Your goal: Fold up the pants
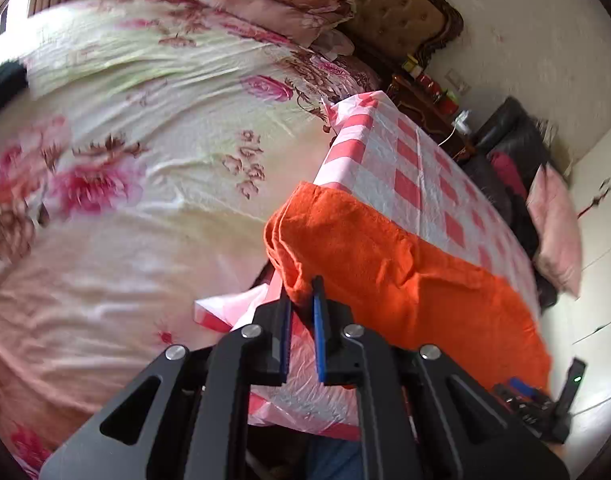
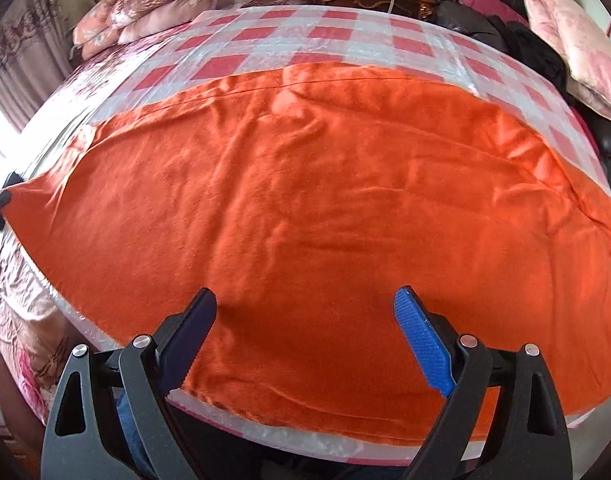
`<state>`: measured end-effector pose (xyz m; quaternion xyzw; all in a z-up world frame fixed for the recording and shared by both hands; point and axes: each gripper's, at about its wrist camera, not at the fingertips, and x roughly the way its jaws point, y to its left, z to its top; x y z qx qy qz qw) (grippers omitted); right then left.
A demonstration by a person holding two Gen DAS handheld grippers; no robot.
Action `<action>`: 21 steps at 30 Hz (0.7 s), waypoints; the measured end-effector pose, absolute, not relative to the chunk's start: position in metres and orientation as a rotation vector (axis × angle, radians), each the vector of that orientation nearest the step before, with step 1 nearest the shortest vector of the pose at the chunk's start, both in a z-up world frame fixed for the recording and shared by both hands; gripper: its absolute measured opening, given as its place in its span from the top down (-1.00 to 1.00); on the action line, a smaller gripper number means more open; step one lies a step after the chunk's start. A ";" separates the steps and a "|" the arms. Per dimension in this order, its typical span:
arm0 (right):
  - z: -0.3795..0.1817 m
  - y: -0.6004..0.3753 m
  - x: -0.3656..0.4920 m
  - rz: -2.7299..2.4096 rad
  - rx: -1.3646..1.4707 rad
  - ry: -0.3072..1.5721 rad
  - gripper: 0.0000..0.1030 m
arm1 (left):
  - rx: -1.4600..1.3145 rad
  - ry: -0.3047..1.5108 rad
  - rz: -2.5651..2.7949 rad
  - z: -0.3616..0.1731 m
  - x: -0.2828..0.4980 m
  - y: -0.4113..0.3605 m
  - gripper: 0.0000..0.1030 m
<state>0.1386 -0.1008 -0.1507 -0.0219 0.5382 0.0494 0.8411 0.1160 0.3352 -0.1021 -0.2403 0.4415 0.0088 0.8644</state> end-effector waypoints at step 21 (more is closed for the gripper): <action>-0.142 -0.159 0.143 0.105 0.147 1.115 -0.60 | -0.126 0.872 0.122 -0.047 0.141 0.244 0.84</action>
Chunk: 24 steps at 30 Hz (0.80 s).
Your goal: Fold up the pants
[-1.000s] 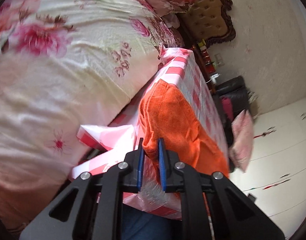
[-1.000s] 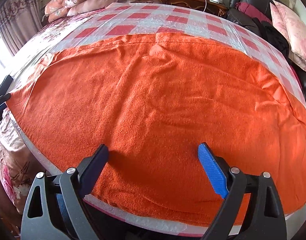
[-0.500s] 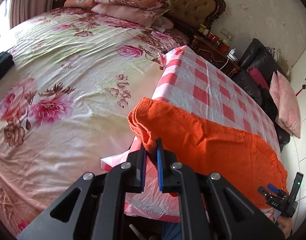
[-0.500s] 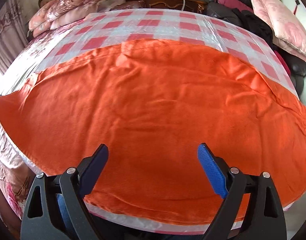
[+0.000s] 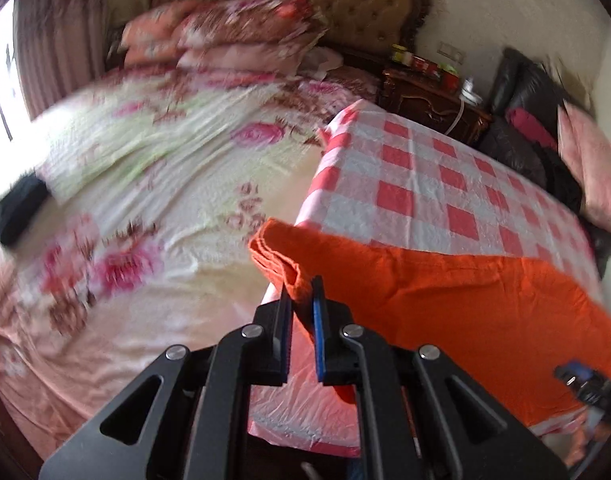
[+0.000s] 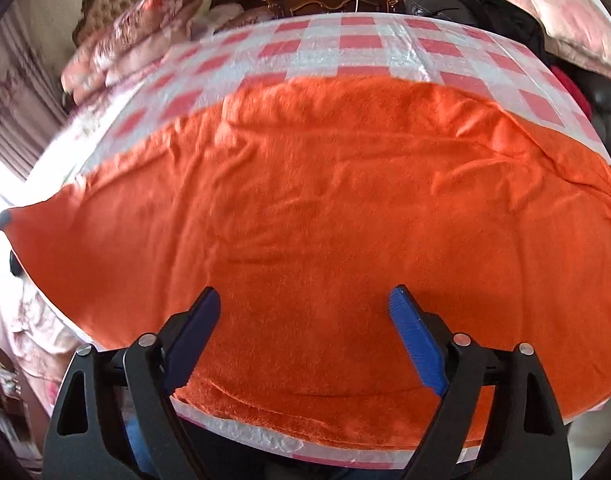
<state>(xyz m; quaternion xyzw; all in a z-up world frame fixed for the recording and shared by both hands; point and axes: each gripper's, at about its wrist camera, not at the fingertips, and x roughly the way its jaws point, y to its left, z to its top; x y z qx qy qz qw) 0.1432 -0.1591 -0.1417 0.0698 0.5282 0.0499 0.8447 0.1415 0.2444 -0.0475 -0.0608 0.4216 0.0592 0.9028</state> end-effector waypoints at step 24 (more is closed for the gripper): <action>-0.130 -0.173 0.204 0.478 0.675 1.288 -0.54 | 0.581 0.631 -0.201 -0.128 0.086 -0.029 0.84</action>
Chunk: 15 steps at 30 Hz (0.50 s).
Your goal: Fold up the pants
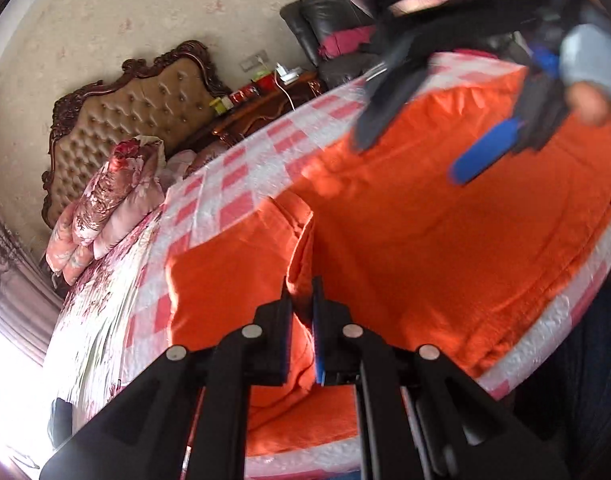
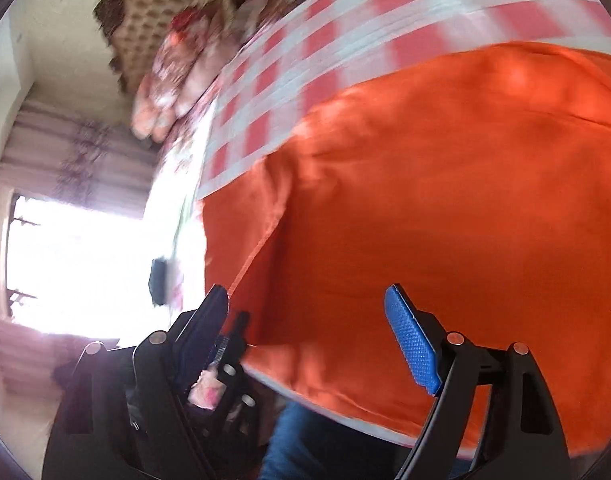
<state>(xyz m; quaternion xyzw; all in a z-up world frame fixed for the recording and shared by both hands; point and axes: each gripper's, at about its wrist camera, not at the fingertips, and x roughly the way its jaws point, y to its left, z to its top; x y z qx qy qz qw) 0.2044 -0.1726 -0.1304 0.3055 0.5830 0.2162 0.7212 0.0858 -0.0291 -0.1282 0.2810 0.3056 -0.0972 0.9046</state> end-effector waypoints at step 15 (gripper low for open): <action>-0.158 -0.064 0.294 0.534 0.487 1.418 -0.26 | 0.581 0.571 -0.211 -0.113 0.051 -0.027 0.84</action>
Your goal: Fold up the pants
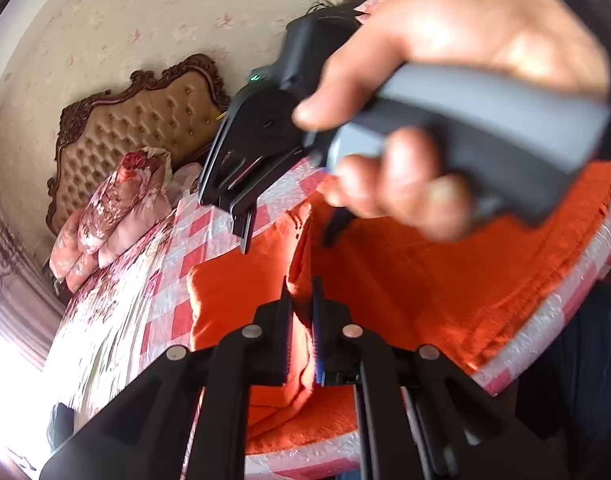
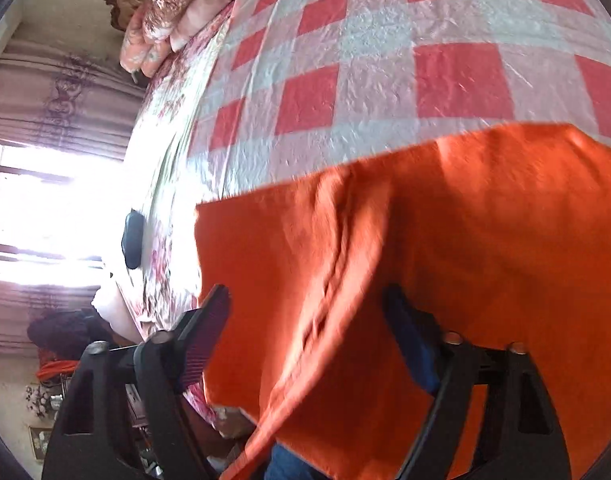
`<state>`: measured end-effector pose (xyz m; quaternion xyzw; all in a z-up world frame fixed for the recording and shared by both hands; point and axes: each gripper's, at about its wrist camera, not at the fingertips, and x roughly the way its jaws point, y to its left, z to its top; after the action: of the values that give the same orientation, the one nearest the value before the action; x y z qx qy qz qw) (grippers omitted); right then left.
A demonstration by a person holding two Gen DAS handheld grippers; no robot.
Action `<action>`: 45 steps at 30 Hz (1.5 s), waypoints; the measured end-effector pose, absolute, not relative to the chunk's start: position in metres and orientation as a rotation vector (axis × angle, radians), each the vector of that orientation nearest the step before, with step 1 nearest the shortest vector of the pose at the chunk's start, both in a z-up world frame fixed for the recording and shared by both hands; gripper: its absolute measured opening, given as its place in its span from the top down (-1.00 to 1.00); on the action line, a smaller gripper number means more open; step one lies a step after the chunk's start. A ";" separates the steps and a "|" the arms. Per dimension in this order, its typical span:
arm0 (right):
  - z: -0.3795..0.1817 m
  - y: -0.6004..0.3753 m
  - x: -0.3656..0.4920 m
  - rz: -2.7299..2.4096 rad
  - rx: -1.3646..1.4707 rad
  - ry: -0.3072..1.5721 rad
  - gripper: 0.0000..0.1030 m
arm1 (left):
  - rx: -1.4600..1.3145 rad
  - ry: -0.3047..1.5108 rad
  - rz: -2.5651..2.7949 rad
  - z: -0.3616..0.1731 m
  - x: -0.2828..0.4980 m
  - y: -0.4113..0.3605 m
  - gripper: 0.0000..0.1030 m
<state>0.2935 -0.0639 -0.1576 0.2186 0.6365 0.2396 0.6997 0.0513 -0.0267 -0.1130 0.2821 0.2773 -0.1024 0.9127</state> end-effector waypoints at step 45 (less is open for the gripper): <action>-0.155 -0.156 0.254 0.405 0.374 1.225 0.87 | 0.701 0.612 -0.499 -0.149 0.008 -0.112 0.55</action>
<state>0.2543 -0.1562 -0.1548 0.1732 0.5674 0.1875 0.7829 0.0079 -0.1118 -0.1491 0.3345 0.2920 -0.2382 0.8637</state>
